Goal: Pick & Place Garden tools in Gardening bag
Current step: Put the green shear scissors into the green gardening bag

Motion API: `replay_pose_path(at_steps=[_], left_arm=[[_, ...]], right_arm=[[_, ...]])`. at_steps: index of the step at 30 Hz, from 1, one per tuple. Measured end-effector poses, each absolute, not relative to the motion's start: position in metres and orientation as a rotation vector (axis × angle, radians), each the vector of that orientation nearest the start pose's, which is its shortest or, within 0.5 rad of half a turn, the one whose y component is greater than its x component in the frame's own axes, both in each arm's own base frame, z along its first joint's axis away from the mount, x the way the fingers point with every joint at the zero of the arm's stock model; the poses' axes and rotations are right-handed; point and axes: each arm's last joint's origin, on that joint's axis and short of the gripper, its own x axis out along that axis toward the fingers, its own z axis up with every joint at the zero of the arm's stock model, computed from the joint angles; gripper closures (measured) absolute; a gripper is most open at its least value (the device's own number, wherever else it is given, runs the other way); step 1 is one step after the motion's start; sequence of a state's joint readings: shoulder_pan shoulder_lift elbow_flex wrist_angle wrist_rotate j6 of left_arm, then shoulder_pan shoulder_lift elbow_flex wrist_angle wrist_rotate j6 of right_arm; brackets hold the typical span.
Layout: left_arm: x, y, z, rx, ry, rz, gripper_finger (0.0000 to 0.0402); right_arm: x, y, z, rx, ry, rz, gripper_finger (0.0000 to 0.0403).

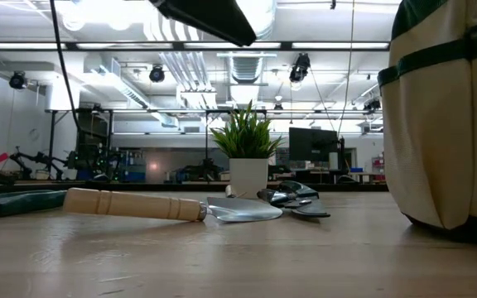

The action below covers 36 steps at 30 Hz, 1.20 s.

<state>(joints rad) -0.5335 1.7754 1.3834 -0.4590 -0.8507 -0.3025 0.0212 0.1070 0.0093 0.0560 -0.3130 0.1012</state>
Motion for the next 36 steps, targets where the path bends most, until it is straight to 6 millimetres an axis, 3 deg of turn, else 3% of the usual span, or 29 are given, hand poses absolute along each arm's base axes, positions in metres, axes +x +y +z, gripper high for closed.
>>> replay_pose_path(at_steps=[5,11,16,25,31,36], left_arm=[[0.322,-0.165,0.255,0.207,0.700,0.478,0.0239],[0.290,-0.144,0.260,0.093,0.700,0.771,0.0239],[0.266,-0.135,0.254,0.109,0.808,0.884,0.0239],[0.232,-0.124,0.207,0.212,1.265,0.856,0.0240],[0.204,-0.109,0.194,0.245,1.380,0.796,0.0242],[0.185,-0.094,0.192,0.083,1.362,0.601,0.0254]], right_arm=[[0.102,0.011,0.164,0.106,0.058,0.332,0.0394],[0.102,0.011,0.163,0.106,0.059,0.332,0.0394],[0.102,0.011,0.164,0.106,0.058,0.332,0.0394],[0.102,0.011,0.163,0.106,0.059,0.332,0.0394],[0.102,0.011,0.163,0.106,0.059,0.332,0.0394],[0.102,0.011,0.163,0.106,0.059,0.332,0.0394]])
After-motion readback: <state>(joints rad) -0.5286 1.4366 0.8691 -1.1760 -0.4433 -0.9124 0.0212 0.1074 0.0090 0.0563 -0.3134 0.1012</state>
